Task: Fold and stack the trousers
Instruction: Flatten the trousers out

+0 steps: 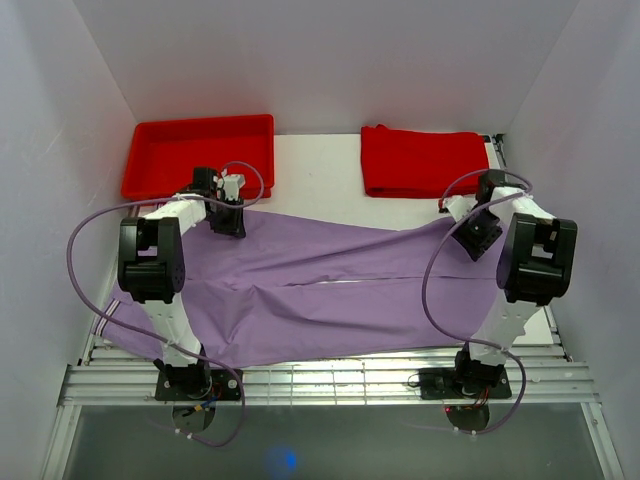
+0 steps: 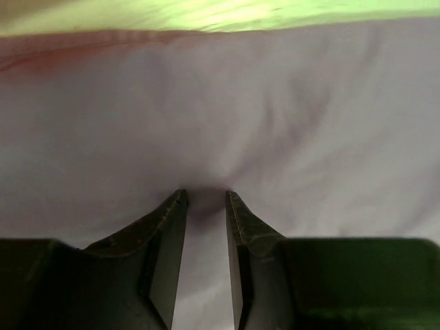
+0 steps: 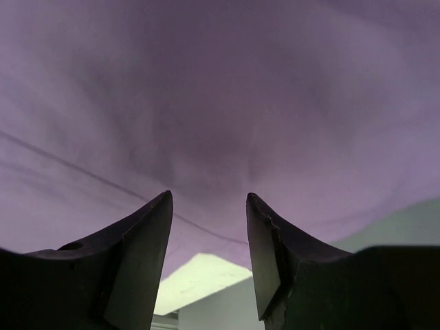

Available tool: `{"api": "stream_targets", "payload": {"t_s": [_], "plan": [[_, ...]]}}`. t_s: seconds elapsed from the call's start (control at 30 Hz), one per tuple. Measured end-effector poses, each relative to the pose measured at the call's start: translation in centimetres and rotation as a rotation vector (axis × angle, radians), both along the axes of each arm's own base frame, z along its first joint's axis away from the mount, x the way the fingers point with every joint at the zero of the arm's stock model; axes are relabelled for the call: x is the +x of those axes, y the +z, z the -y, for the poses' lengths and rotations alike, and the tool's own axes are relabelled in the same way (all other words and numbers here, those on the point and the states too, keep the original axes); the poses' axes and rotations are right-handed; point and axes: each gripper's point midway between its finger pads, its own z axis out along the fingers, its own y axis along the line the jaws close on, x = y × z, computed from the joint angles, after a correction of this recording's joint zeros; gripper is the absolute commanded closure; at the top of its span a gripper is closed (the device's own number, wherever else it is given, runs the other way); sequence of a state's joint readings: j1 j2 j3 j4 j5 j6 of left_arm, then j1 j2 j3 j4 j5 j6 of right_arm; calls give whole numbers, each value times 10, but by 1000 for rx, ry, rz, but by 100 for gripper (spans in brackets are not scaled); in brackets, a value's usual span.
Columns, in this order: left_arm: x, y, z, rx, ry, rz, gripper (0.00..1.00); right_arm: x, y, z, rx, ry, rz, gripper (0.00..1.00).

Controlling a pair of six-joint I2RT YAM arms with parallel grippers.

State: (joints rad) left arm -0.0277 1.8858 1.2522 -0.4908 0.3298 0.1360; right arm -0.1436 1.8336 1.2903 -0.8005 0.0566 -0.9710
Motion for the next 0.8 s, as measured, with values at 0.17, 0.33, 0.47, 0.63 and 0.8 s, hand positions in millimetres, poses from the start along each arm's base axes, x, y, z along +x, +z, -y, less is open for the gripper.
{"api": "stream_targets", "payload": {"t_s": [0.17,0.33,0.47,0.63,0.8], "plan": [[15,-10,-22,55,123,13,67,-1,-25,2,-11,-35,-47,46],[35,-9,-71,65,305,44,67,6,-24,5,-17,-71,-44,34],[40,-7,-113,91,415,54,62,21,-17,3,2,-95,-7,18],[44,4,-127,111,422,70,49,35,11,-9,71,-84,56,24],[33,41,-119,120,347,117,41,-1,68,-24,115,-9,116,33]]}}
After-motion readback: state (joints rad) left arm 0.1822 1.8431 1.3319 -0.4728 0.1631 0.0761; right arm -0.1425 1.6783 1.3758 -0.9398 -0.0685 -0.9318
